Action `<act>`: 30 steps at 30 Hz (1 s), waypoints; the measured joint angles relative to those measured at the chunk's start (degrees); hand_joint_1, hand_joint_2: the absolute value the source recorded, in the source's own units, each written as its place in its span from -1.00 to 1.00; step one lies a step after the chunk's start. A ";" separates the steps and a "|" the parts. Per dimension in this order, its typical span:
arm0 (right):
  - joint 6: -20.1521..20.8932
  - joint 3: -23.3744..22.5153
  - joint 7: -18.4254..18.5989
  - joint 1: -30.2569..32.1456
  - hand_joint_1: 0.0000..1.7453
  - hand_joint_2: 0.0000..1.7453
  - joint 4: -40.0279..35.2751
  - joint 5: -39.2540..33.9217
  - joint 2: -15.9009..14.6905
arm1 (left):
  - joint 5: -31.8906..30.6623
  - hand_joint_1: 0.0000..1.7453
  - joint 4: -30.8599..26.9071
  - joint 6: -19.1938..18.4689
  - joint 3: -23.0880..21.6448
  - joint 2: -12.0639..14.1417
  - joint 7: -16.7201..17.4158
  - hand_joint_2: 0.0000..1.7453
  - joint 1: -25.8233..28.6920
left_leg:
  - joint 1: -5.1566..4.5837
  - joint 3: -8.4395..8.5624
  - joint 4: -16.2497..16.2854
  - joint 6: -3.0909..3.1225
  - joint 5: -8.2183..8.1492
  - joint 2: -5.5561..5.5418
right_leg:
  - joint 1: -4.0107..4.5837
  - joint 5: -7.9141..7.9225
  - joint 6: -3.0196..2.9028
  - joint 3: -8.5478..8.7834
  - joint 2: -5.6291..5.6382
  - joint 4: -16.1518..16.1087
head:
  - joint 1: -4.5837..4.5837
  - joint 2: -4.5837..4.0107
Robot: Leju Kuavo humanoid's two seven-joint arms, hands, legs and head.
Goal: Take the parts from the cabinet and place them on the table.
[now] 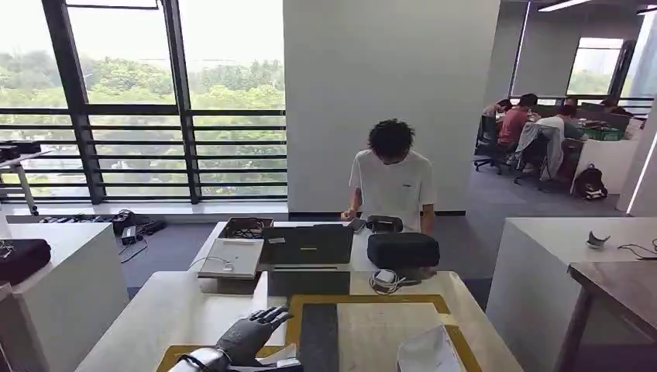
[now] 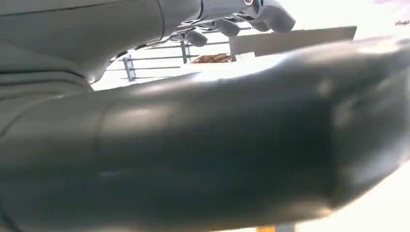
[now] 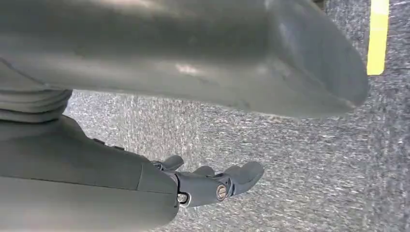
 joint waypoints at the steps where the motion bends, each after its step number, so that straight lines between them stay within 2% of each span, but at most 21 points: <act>1: 0.00 0.00 0.02 -0.03 -1.00 -1.00 0.00 -0.07 -0.07 | 0.02 -1.00 -0.02 0.00 0.00 -0.07 0.00 -1.00 -0.03 | -0.01 -0.02 0.12 -0.05 0.03 0.00 | 0.02 2.27 -0.25 3.35 -0.06 -5.60 | 0.00 0.00; 2: 0.00 0.00 0.00 -0.06 -1.00 -1.00 0.00 -0.11 -0.09 | 0.07 -1.00 -0.04 -0.02 0.00 -0.13 0.00 -1.00 -0.07 | -0.03 -0.04 0.27 -0.14 0.03 0.01 | 0.05 3.88 -0.59 6.59 -0.15 -11.04 | 0.02 0.00; 3: -0.02 0.00 0.04 -0.18 -1.00 -1.00 0.00 -0.11 -0.18 | 0.11 -1.00 -0.09 -0.02 0.00 -0.15 0.00 -1.00 -0.13 | -0.42 -0.32 0.46 -0.49 0.04 0.04 | 0.37 2.90 -1.09 7.19 -0.28 -12.58 | 0.00 0.00; 6: -0.11 0.00 0.20 -0.14 -1.00 -1.00 0.00 -0.13 -0.17 | 0.15 -1.00 -0.09 -0.04 -0.02 -0.26 0.00 -1.00 -0.14 | -0.32 -0.40 0.06 -1.40 0.53 0.00 | 0.66 3.61 -1.85 6.72 -0.10 -12.78 | 0.00 0.00; 8: -0.11 0.00 0.22 -0.14 -1.00 -1.00 0.00 -0.17 -0.13 | 0.18 -1.00 -0.11 -0.04 -0.02 -0.20 0.00 -1.00 -0.19 | -0.36 -0.88 0.48 -2.00 0.15 -0.12 | -0.10 4.39 -2.71 6.86 -0.36 -13.62 | 0.07 0.00; 9: -0.11 0.00 0.17 -0.15 -1.00 -1.00 0.00 -0.20 -0.15 | 0.20 -1.00 -0.11 -0.04 -0.02 -0.15 0.00 -1.00 -0.31 | -0.40 -1.61 2.23 -2.31 -1.56 -0.25 | -0.14 4.63 -3.06 6.78 -0.31 -13.80 | -0.17 0.00; 12: -0.11 0.00 0.20 -0.10 -1.00 -1.00 0.00 -0.20 -0.15 | 0.20 -1.00 0.02 -0.04 -0.04 -0.11 0.02 -1.00 -0.19 | 0.12 -6.88 15.13 -3.15 -8.07 -0.24 | -0.19 4.96 -3.24 6.25 -0.36 -13.76 | -0.17 0.00; 13: -0.11 0.00 0.20 -0.10 -1.00 -1.00 0.00 -0.20 -0.15 | 0.20 -1.00 0.09 -0.07 -0.07 -0.11 0.02 -1.00 -0.03 | 0.25 -8.15 18.32 -3.35 -8.96 -0.22 | -0.21 5.09 -3.20 6.06 -0.36 -13.74 | -0.17 0.00; 14: -0.11 0.00 0.20 -0.10 -1.00 -1.00 0.00 -0.20 -0.15 | 0.20 -1.00 0.13 -0.07 -0.09 -0.11 0.02 -1.00 0.06 | 0.40 -7.84 18.04 -3.46 -8.16 -0.22 | -0.25 5.22 -3.06 5.96 -0.32 -13.72 | -0.17 0.00; 15: -0.11 0.00 0.20 -0.10 -1.00 -1.00 0.00 -0.20 -0.15 | 0.20 -1.00 0.18 -0.07 -0.09 -0.11 0.02 -1.00 0.06 | 0.51 -6.42 15.62 -3.46 -6.50 -0.22 | -0.33 5.29 -2.95 5.93 -0.30 -13.69 | -0.17 0.00; 17: -0.11 0.00 0.20 -0.09 -1.00 -1.00 0.00 -0.20 -0.15 | 0.20 -1.00 0.17 -0.07 -0.09 -0.11 0.02 -1.00 -0.13 | 0.61 0.01 4.08 -3.35 -1.33 -0.21 | -0.59 5.41 -2.58 5.91 -0.16 -13.42 | -0.17 0.00; 18: -0.11 0.00 0.20 -0.10 -1.00 -1.00 -0.02 -0.20 -0.17 | 0.20 -1.00 0.17 -0.07 -0.09 -0.04 0.02 -1.00 -0.28 | 0.63 1.61 0.50 -3.26 -1.78 -0.31 | -0.56 5.48 -2.20 5.76 -0.15 -13.36 | -0.22 0.00; 20: -0.11 0.00 0.22 -0.18 -1.00 -1.00 0.00 -0.20 -0.17 | 0.20 -1.00 0.04 -0.07 -0.09 -0.20 0.00 -1.00 -0.43 | 0.41 1.69 0.06 -2.43 -1.47 -0.57 | -0.23 5.74 -1.50 5.30 -0.10 -13.22 | -0.11 0.00; 22: -0.11 0.00 0.39 -0.12 -1.00 -1.00 0.00 -0.22 -0.17 | 0.20 -1.00 0.09 -0.07 -0.09 -0.13 0.02 -1.00 -0.36 | 0.03 1.21 0.16 -1.49 -1.03 -0.67 | -0.49 6.47 -0.44 5.28 -0.13 -13.86 | 0.02 0.00; 23: -0.11 0.00 0.46 -0.11 -1.00 -1.00 0.00 -0.22 -0.17 | 0.20 -1.00 0.07 -0.07 -0.09 -0.15 0.02 -1.00 -0.43 | 0.25 1.14 -0.27 -0.81 -0.55 -0.59 | -0.49 6.58 -0.14 5.20 -0.09 -13.86 | 0.02 0.00; 24: -0.09 0.00 0.50 -0.11 -1.00 -1.00 0.00 -0.20 -0.17 | 0.20 -1.00 0.04 -0.05 -0.09 -0.28 0.02 -1.00 -0.45 | 0.42 1.01 -0.41 -0.37 -0.23 -0.54 | -0.56 5.31 0.00 4.72 -0.14 -12.78 | 0.09 0.00; 25: -0.04 0.00 0.48 -0.13 -1.00 -1.00 0.00 -0.17 -0.15 | 0.20 -1.00 0.04 -0.02 -0.09 -0.31 0.02 -1.00 -0.44 | 0.42 0.77 -0.42 -0.05 -0.02 -0.48 | -0.53 3.12 0.08 3.60 -0.19 -10.05 | 0.11 0.00; 27: 0.00 0.00 0.42 -0.15 -1.00 -1.00 0.00 -0.11 -0.15 | 0.20 -1.00 0.07 0.35 -0.11 -0.33 0.20 -1.00 -0.30 | 0.15 0.04 -0.35 0.30 0.44 -0.39 | -0.39 -2.21 0.27 -0.66 -0.17 0.09 | 0.22 0.00; 28: 0.00 0.00 0.44 -0.11 -1.00 -1.00 0.00 -0.13 -0.15 | 0.20 -1.00 0.09 0.44 -0.11 -0.33 0.26 -1.00 -0.22 | 0.02 -0.32 -0.29 0.38 0.64 -0.37 | -0.31 -3.55 0.22 -2.13 -0.17 3.72 | 0.24 0.00; 29: 0.00 0.00 0.44 -0.08 -1.00 -1.00 0.00 -0.15 -0.15 | 0.20 -1.00 0.09 0.48 -0.11 -0.33 0.28 -1.00 -0.11 | -0.09 -0.66 -0.19 0.41 0.83 -0.36 | -0.18 -3.86 0.07 -2.63 -0.17 5.36 | 0.24 0.00; 30: 0.00 0.00 0.44 -0.06 -1.00 -1.00 0.00 -0.24 -0.15 | 0.20 -1.00 0.09 0.50 -0.11 -0.33 0.28 -1.00 -0.04 | -0.22 -0.94 -0.12 0.43 0.99 -0.36 | -0.02 -2.77 -0.23 -1.54 -0.17 3.84 | 0.28 0.00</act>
